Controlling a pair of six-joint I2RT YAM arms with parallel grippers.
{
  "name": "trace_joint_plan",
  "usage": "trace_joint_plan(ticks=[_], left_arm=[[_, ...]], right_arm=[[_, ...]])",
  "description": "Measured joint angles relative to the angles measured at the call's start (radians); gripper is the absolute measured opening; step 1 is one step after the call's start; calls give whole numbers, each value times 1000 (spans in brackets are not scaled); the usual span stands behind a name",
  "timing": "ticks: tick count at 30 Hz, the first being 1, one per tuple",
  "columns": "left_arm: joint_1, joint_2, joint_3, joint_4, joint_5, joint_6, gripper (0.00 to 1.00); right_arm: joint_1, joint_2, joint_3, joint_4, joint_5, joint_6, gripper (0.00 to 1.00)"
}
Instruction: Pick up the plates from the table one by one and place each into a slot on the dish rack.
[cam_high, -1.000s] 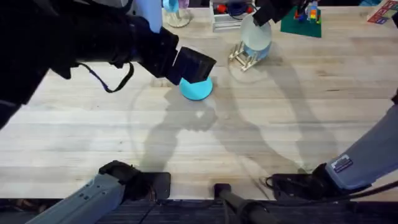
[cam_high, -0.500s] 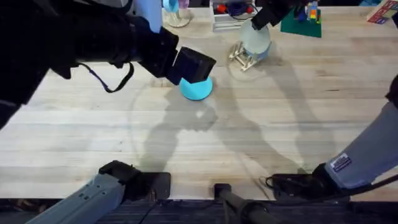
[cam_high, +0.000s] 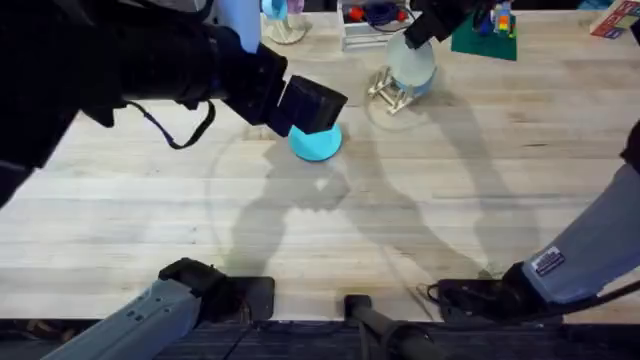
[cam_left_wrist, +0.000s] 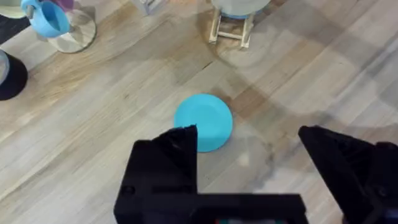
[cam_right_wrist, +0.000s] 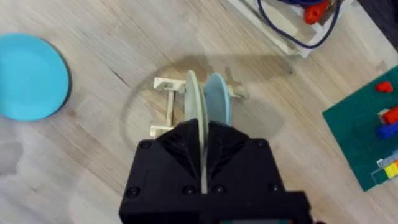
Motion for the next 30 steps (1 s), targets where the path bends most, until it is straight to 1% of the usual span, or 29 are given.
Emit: trace_joint_plan(ticks=[9, 24, 30], left_arm=[[0, 0, 0, 0, 0, 0, 994], [0, 0, 0, 0, 0, 0, 993], [0, 0, 0, 0, 0, 0, 993]], right_arm=[[0, 0, 0, 1, 0, 0, 164], [0, 0, 0, 0, 0, 7, 168], [0, -2, 0, -16, 0, 27, 291]])
